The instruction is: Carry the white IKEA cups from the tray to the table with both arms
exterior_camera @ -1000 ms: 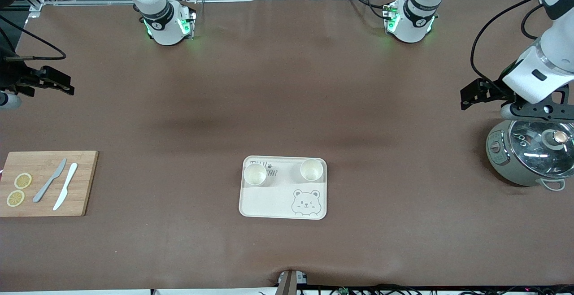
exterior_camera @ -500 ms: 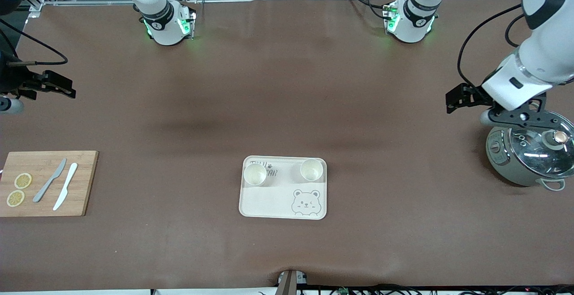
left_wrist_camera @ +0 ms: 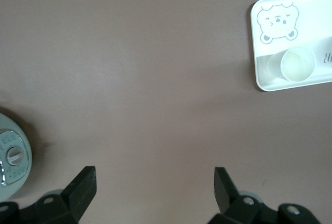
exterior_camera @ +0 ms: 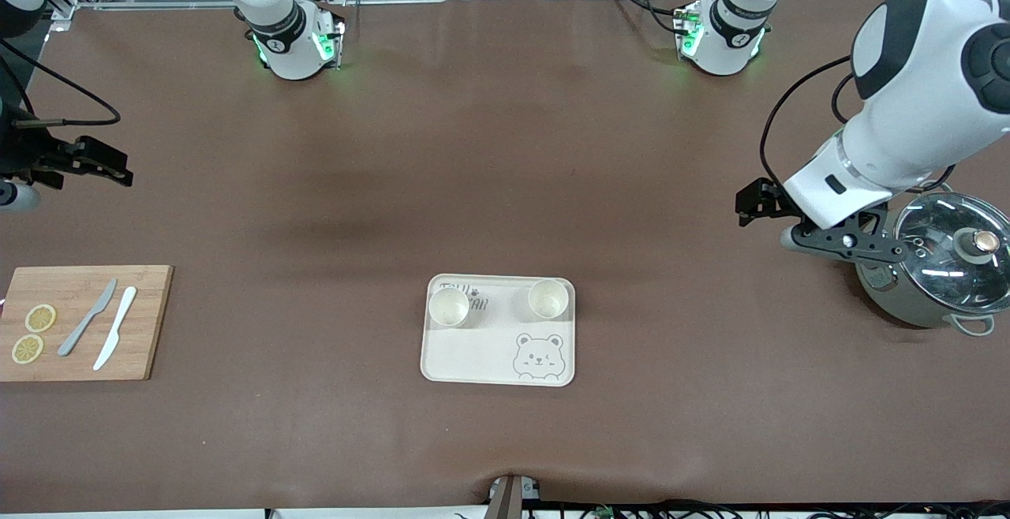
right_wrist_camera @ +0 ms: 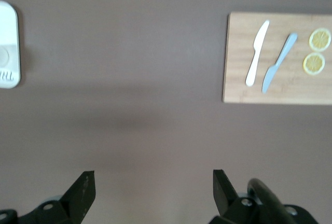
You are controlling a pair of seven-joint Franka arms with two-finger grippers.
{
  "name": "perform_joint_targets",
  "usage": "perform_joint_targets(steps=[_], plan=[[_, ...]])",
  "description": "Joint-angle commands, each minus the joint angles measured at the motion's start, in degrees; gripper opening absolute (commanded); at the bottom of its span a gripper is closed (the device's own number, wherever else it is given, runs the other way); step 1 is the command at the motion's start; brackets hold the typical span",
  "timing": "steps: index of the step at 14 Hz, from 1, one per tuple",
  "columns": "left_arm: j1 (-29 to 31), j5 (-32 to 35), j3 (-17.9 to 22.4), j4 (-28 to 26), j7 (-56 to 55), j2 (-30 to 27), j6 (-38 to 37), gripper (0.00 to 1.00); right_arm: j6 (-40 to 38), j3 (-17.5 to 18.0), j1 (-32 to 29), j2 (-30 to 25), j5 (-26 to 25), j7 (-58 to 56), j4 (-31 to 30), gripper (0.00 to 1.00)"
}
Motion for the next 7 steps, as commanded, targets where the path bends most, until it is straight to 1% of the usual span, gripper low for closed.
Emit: perform_joint_targets(steps=[1,3,4,5,6,7], plan=[[-1.7,1.1,-0.2,1.3,-0.4,2.2,0.7,1.00,1.0,1.0,-0.7,1.2,-0.4,0.3,1.0,1.00],[-3.4,0.4,-0.2,1.4,-0.7,5.4,4.9,1.00,1.1,1.0,-0.5,2.8,-0.9,0.2,1.0,1.00],[-4.5,0.4,-0.3,1.9,-0.7,7.3,8.4,1.00,1.1,1.0,-0.5,3.1,-1.1,0.2,1.0,1.00],[-5.4,0.4,-0.3,2.0,-1.0,9.6,12.3,1.00,1.9,1.0,-0.6,4.7,-1.0,0.1,1.0,1.00],[-6.6,0.4,-0.3,2.7,-3.1,11.8,15.8,1.00,2.3,1.0,-0.3,6.3,-1.3,0.0,1.1,1.00],[-7.8,0.4,-0.3,3.7,-5.9,14.0,17.6,1.00,2.7,1.0,-0.6,6.5,-1.5,0.2,1.2,1.00]])
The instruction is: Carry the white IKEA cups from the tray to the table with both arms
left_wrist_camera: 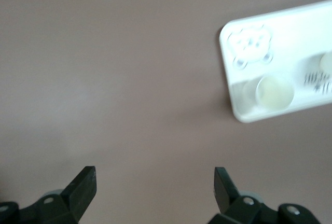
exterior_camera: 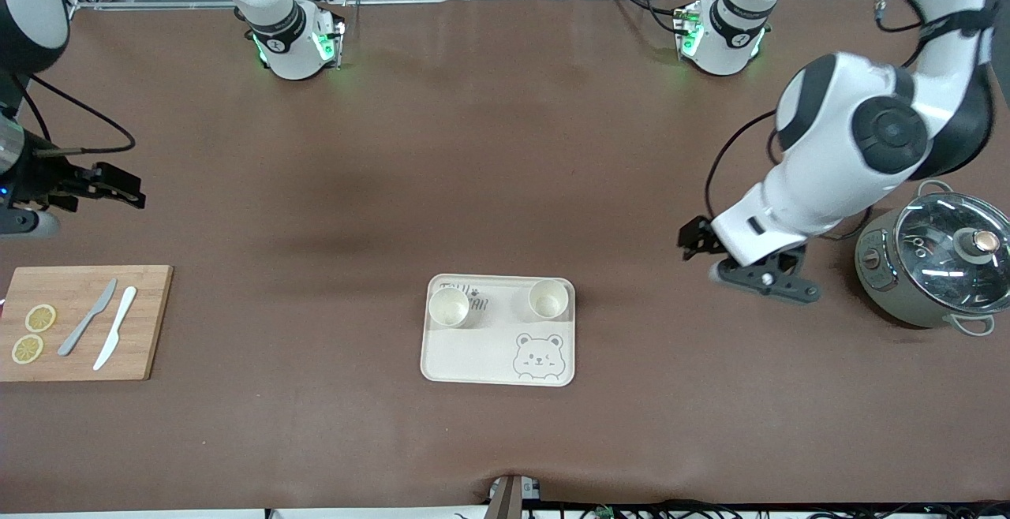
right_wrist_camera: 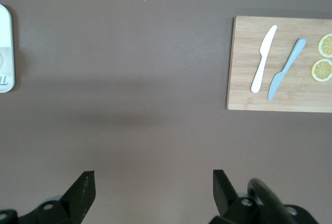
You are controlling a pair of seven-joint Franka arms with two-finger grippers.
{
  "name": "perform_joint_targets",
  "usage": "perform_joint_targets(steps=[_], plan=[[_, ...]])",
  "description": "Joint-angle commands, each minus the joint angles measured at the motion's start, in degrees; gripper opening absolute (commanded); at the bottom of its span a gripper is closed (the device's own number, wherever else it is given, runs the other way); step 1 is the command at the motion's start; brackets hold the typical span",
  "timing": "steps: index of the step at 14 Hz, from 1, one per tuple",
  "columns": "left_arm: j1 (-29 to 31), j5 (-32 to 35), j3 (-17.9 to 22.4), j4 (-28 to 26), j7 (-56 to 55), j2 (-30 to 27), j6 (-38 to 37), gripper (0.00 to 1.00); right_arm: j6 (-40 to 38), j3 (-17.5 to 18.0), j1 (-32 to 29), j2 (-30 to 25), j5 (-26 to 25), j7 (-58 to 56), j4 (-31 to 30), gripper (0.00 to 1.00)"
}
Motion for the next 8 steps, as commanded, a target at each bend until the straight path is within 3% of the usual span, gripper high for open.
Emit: perform_joint_targets(steps=[1,3,7,8], plan=[[-3.2,0.7,-0.1,4.8,-5.9,6.7,3.4,1.00,0.7,0.7,-1.0,2.7,-1.4,0.3,1.2,1.00],[-7.3,1.2,0.7,5.8,-8.7,9.4,3.8,1.00,1.6,0.7,-0.9,3.4,-1.5,-0.1,1.2,1.00],[-9.8,1.8,0.7,5.8,-12.6,13.1,8.9,1.00,3.8,0.7,0.1,6.4,-3.2,-0.1,1.2,1.00],[-11.4,1.8,0.8,5.8,-14.5,14.2,10.3,0.96,4.8,0.7,0.4,6.9,-3.8,0.1,1.2,1.00]])
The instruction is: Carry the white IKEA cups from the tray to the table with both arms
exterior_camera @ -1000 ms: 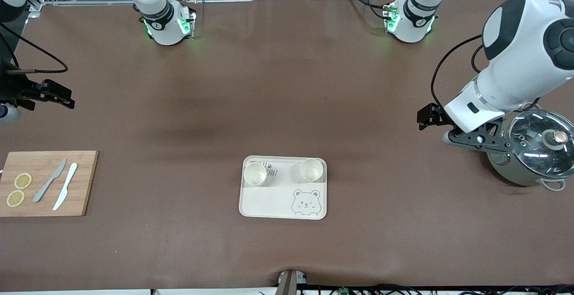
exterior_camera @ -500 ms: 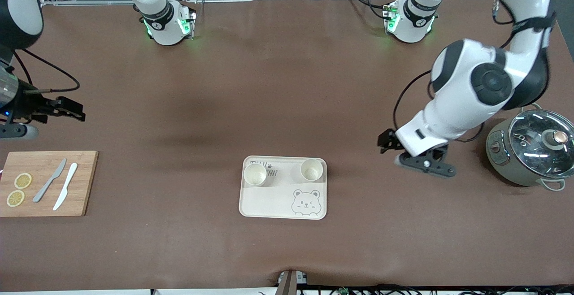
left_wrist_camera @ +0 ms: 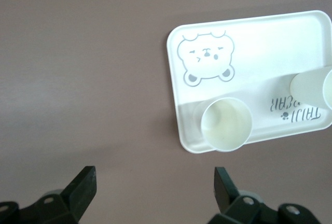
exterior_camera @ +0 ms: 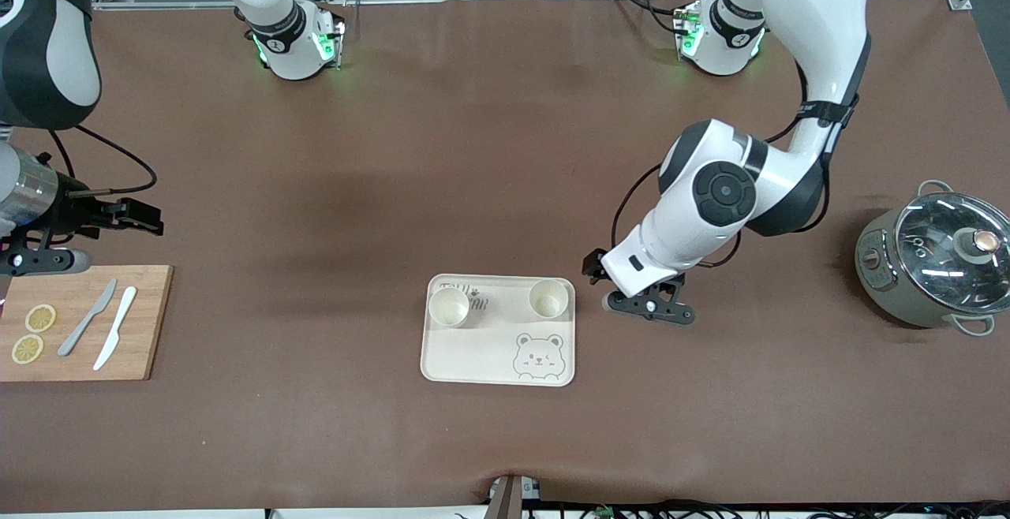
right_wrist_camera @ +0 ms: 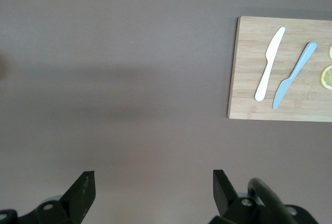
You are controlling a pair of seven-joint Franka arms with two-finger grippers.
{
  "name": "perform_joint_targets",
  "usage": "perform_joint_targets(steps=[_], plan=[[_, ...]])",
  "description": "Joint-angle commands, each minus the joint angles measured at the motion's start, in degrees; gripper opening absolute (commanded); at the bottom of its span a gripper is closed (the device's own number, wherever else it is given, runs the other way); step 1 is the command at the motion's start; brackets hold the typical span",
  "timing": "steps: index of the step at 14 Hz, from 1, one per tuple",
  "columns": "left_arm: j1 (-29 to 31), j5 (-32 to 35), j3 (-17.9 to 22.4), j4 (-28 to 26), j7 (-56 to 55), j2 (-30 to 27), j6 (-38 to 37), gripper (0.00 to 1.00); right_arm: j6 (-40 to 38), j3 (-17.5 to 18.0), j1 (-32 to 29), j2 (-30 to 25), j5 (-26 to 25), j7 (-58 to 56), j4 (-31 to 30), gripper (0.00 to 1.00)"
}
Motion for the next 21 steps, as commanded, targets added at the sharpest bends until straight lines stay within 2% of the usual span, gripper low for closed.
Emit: perform_joint_targets(steps=[1,4,6,9,10,14,17,19,21], plan=[[-3.1,1.7,0.9,1.7,-6.2,3.4,3.3,0.95,1.3,0.6,0.3,2.7,-1.7,0.2,1.2,1.00],[-4.3,3.0,0.9,1.7,-9.9,5.7,5.5,0.81,3.5,0.7,2.2,5.3,1.0,0.9,1.2,1.00],[-5.2,3.9,1.0,1.7,-12.0,7.3,6.5,0.73,4.6,0.7,2.9,7.2,4.2,5.7,1.2,1.00],[-5.7,4.7,1.0,1.7,-14.7,9.3,8.9,0.66,5.2,0.7,5.4,10.1,11.8,13.5,1.2,1.00],[-5.7,4.9,1.0,1.7,-14.7,9.8,9.6,0.64,6.4,0.7,6.5,10.8,12.9,15.3,1.2,1.00],[-6.1,5.1,1.0,1.8,-15.4,11.8,11.8,0.55,12.1,0.7,11.2,14.3,13.3,26.9,1.2,1.00],[-6.5,5.1,1.0,1.8,-15.6,13.1,13.1,0.35,18.1,0.7,15.4,17.7,13.3,36.2,1.2,1.00],[-7.2,5.1,1.0,1.7,-15.7,13.3,13.1,0.13,20.6,0.7,18.1,19.8,13.2,44.0,2.1,1.00],[-7.2,5.1,1.2,1.7,-16.2,13.4,13.1,0.02,21.1,0.8,19.3,23.2,13.7,49.7,4.2,1.00]])
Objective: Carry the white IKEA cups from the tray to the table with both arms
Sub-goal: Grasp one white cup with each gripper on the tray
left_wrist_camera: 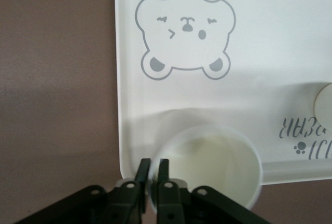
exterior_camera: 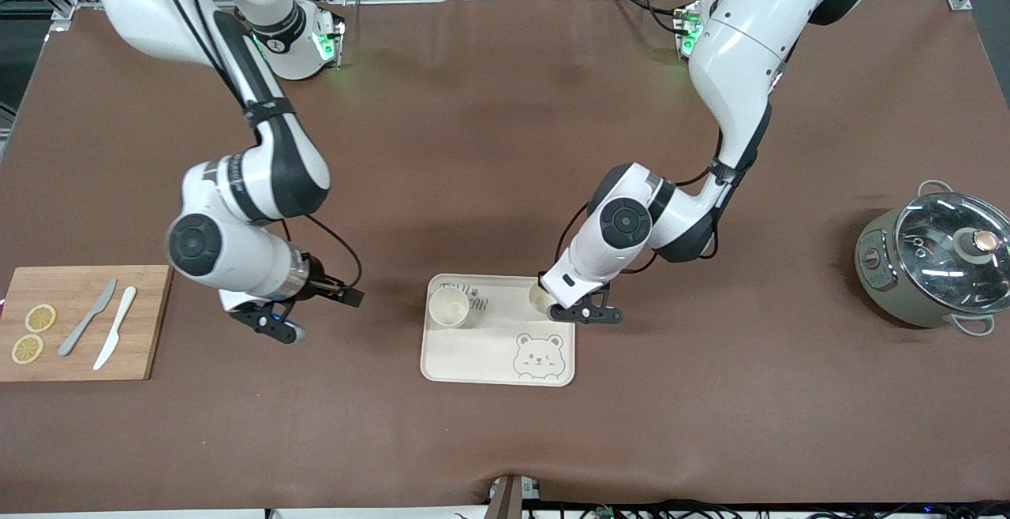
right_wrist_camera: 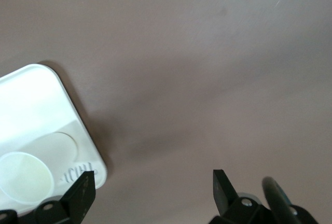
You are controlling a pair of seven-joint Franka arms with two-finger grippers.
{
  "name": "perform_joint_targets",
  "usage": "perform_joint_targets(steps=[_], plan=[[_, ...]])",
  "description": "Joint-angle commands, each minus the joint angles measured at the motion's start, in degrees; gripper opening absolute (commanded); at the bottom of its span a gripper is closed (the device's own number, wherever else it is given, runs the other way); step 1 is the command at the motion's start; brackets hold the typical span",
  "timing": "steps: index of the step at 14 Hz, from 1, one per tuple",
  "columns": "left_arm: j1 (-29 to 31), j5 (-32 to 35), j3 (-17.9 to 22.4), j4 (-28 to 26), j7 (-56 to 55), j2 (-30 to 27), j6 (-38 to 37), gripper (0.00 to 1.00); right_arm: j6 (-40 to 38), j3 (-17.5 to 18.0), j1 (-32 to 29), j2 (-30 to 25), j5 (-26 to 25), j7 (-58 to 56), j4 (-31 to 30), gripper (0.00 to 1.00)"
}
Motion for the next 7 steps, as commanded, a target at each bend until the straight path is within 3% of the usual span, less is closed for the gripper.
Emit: perform_joint_targets(steps=[1,4,7], plan=[[-1.1,2.1,0.9,1.4,-2.4,0.7,0.3,0.00,0.6,-0.3,2.0,4.9,2.8,6.8,4.4,1.00],[-1.0,2.2,0.9,1.4,-2.2,-0.1,-0.2,0.00,4.7,-0.4,3.8,6.6,11.1,7.9,4.7,1.00],[-0.3,2.3,0.9,1.4,-2.0,-2.1,-0.8,0.00,6.8,-0.4,5.9,7.1,11.8,8.2,4.8,1.00]])
